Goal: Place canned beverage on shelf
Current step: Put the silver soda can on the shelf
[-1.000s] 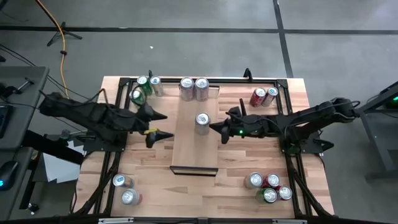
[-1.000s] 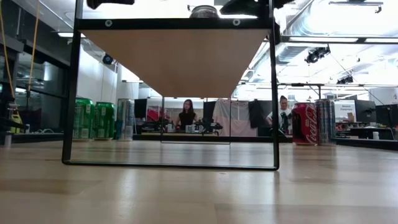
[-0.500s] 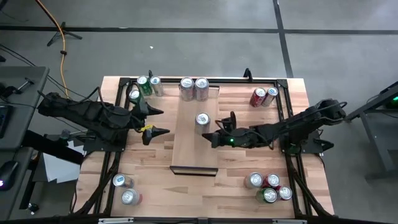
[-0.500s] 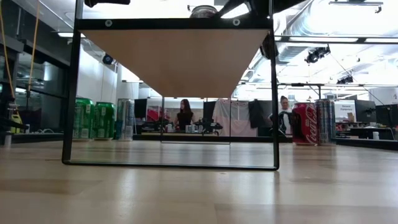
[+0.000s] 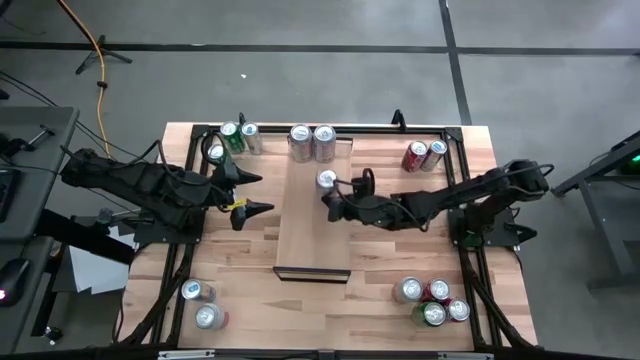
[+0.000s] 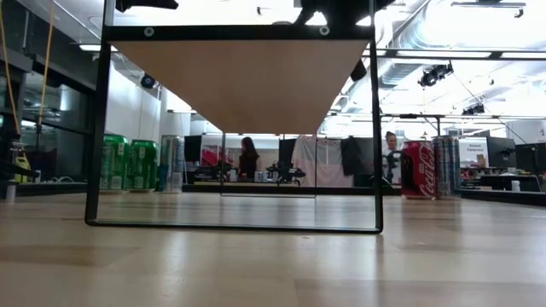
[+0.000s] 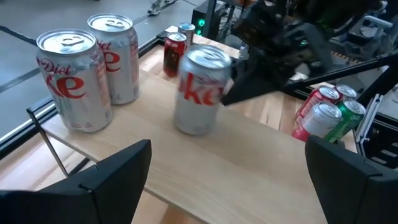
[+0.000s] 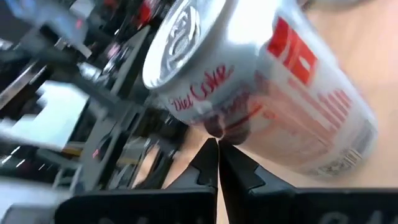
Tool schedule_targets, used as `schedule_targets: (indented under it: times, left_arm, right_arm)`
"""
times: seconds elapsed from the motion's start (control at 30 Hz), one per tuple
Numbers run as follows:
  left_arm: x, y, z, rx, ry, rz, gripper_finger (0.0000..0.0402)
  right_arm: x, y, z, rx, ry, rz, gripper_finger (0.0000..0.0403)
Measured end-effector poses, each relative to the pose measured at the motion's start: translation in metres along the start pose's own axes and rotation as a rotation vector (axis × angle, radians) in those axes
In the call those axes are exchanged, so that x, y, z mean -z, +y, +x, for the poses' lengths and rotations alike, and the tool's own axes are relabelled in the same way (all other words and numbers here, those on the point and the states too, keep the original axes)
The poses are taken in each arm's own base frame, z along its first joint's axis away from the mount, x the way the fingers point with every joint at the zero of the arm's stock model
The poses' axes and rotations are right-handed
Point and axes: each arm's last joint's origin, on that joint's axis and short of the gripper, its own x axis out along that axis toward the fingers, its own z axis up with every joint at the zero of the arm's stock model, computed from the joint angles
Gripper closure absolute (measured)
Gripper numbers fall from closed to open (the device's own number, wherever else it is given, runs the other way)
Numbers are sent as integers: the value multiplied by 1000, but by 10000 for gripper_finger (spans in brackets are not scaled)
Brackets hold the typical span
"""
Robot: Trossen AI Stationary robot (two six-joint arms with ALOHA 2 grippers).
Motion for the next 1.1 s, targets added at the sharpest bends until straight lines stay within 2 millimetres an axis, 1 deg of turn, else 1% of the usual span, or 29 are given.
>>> schedule_targets:
  times: [0.17,0.33,0.73,0.87,1.1]
  left_arm:
    - [0,0,0,0,0,-2,50]
    - [0,0,0,0,0,-11,50]
    - [0,0,0,0,1,-10,50]
    - [0,0,0,0,1,-10,50]
    - [0,0,0,0,1,-8,50]
  right_arm:
    - [-16,-8,9,61,-94,11,403]
    - [-29,-14,16,90,-136,21,403]
    - [-45,-21,23,131,-235,74,403]
    - [-49,-23,25,132,-229,78,403]
    - [-55,-25,28,119,-182,28,403]
